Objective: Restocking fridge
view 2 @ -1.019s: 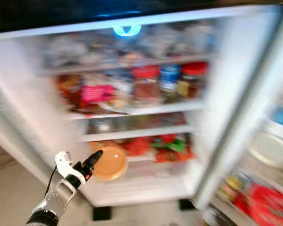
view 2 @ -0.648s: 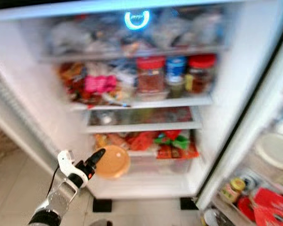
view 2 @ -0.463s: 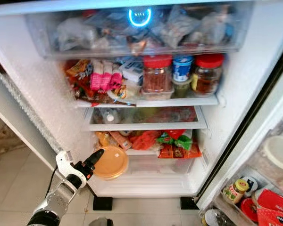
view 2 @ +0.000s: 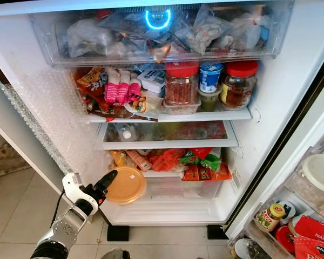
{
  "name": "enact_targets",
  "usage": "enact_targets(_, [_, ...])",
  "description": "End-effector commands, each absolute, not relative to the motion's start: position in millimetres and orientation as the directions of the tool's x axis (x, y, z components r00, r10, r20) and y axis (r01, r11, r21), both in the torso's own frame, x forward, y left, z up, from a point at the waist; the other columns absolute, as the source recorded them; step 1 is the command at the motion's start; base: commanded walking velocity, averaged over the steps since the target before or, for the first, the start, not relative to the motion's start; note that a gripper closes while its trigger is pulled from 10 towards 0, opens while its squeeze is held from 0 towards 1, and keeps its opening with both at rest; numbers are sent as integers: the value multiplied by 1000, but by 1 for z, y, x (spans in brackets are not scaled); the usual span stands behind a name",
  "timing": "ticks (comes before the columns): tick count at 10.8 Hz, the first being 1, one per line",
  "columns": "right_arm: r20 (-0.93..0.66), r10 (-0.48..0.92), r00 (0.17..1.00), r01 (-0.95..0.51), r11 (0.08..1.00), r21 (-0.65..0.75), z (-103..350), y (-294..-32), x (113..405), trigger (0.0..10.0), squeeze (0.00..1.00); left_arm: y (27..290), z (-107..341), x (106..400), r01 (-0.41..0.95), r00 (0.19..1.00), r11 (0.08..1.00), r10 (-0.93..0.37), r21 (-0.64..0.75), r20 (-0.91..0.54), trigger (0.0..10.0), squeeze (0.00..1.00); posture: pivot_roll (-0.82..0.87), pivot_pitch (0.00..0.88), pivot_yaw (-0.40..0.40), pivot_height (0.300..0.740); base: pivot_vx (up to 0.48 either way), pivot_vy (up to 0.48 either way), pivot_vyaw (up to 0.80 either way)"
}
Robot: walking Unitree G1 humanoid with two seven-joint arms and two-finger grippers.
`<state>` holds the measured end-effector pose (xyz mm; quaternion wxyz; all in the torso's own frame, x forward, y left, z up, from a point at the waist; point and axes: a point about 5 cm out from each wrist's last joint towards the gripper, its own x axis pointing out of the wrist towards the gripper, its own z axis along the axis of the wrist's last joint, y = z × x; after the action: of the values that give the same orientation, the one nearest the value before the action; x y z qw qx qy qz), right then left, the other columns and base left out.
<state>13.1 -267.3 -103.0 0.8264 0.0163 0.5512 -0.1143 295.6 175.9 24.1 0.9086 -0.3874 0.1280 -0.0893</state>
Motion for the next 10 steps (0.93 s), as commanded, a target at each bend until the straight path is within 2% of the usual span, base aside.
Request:
enact_targets(1, [-918, -172, 358, 230, 969, -91, -104, -265, 8, 10000, 0, 180, 32, 300, 84, 961, 689, -248, -720, -125, 10000, 0, -128, 56, 41, 655, 0, 0, 0])
enact_targets(3, [-917, -170, 360, 233, 968, -88, -104, -265, 8, 10000, 0, 181, 35, 301, 88, 963, 691, -243, -718, -116, 10000, 0, -126, 65, 42, 655, 146, 0, 0])
enact_targets(10, [-914, -168, 370, 241, 967, -81, -104, -264, 10, 10000, 0, 180, 36, 302, 103, 959, 692, -261, -715, -115, 10000, 0, -124, 62, 46, 655, 365, 0, 0])
